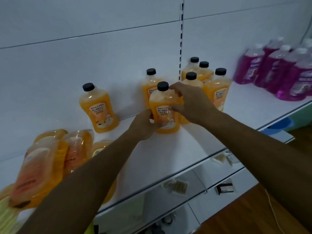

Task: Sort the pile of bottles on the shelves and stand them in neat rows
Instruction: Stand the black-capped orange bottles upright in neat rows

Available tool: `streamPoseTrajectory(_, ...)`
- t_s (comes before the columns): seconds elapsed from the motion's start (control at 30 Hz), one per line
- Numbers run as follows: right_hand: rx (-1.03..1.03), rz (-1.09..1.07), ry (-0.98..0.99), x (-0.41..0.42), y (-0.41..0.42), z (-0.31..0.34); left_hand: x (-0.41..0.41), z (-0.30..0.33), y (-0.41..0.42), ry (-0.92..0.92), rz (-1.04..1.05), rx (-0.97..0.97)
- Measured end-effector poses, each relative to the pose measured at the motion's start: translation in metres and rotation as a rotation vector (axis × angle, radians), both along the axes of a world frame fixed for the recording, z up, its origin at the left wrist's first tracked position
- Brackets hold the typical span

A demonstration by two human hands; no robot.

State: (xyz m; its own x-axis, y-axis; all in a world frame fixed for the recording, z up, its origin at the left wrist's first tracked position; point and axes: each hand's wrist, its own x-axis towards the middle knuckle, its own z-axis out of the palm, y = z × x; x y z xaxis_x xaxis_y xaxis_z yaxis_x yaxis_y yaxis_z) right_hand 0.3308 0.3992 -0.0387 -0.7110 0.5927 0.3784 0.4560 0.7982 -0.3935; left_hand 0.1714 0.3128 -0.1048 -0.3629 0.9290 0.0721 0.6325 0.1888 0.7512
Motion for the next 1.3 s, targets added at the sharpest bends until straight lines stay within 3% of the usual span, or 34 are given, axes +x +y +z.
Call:
streamPoseTrajectory(0.1, 0.027, -0.027, -0.003, -0.003, -0.003, -0.003, -0.001, -0.004, -0.001, 0.001, 0.006, -0.005)
streamPoseTrajectory(0.27, 0.153, -0.119, -0.086, -0.006, -0.015, 0.001, -0.003, -0.001, -0.018, 0.150, 0.023, -0.086)
streamPoseTrajectory(0.37, 0.201, -0.152, -0.004, -0.011, -0.028, 0.009, -0.014, 0.009, -0.040, 0.254, 0.078, -0.114)
streamPoseTrajectory(0.53, 0.323, -0.004, 0.182, -0.051, -0.065, 0.018, -0.045, 0.037, -0.101, 0.363, 0.211, -0.065)
streamPoseTrajectory(0.7, 0.187, 0.205, 0.137, -0.111, -0.124, 0.016, -0.081, 0.062, -0.179, 0.444, 0.387, -0.004)
streamPoseTrajectory(0.9, -0.234, 0.386, -0.088, -0.165, -0.178, 0.005, -0.120, 0.061, -0.264, 0.349, 0.615, -0.157)
streamPoseTrajectory(1.03, -0.271, 0.415, -0.245, -0.178, -0.201, -0.005, -0.120, 0.053, -0.286, 0.144, 0.649, -0.239)
streamPoseTrajectory(1.13, -0.288, 0.420, -0.295, -0.182, -0.212, -0.009, -0.109, 0.051, -0.284, 0.115, 0.599, -0.271)
streamPoseTrajectory(1.3, -0.366, 0.404, -0.274, -0.184, -0.219, -0.009, -0.101, 0.047, -0.280, -0.090, 0.597, -0.143)
